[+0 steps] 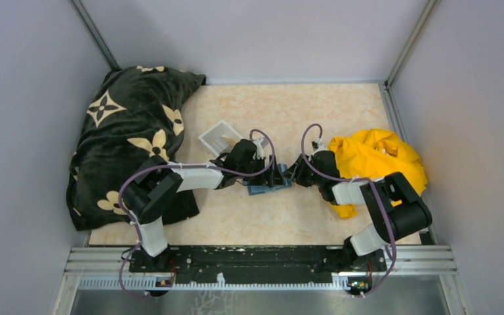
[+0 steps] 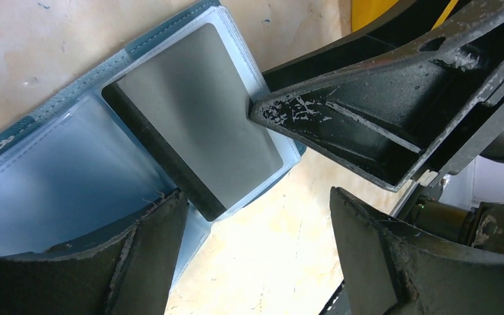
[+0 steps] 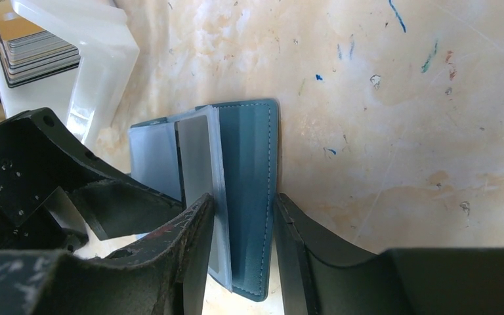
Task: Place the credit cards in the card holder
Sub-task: Insert the credit card into the card holder.
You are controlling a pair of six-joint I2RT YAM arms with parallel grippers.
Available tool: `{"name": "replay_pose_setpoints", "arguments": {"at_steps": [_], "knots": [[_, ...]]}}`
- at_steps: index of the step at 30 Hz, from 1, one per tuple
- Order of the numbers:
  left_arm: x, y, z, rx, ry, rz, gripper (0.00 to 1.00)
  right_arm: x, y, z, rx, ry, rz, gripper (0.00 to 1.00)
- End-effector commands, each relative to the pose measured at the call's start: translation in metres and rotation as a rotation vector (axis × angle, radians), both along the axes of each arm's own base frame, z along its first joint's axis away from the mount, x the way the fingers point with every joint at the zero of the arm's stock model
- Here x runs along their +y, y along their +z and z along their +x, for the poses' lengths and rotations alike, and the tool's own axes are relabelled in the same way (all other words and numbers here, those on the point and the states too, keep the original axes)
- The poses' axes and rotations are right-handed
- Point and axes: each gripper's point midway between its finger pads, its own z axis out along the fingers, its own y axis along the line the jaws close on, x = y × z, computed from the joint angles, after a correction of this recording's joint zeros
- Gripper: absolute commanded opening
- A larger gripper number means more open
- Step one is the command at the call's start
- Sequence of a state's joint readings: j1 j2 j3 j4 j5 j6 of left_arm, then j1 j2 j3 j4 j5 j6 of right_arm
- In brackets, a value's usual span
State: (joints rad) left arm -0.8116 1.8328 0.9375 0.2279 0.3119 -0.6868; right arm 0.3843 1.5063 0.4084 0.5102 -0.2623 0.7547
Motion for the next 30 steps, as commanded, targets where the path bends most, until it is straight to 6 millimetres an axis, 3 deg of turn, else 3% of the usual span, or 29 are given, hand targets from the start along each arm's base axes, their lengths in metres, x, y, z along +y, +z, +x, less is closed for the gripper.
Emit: {"name": "replay_pose_setpoints", "arguments": {"at_steps": [1,8,19,30], "knots": [[0.016,-0.054,-0.033,0.143,0.000,0.165,0.87,0.009,-0.010,-0.027,0.069,0.086,-0.028,0.41],[0.023,-0.050,-0.030,0.131,0.048,0.182,0.87,0.005,-0.001,-0.026,0.038,0.084,-0.053,0.46],[0.036,-0.028,-0.024,0.066,0.100,0.193,0.89,-0.006,0.014,-0.017,-0.013,0.064,-0.126,0.49],[0.039,0.008,-0.012,-0.057,0.148,0.111,0.91,-0.004,0.027,-0.010,-0.044,0.073,-0.137,0.49]]}}
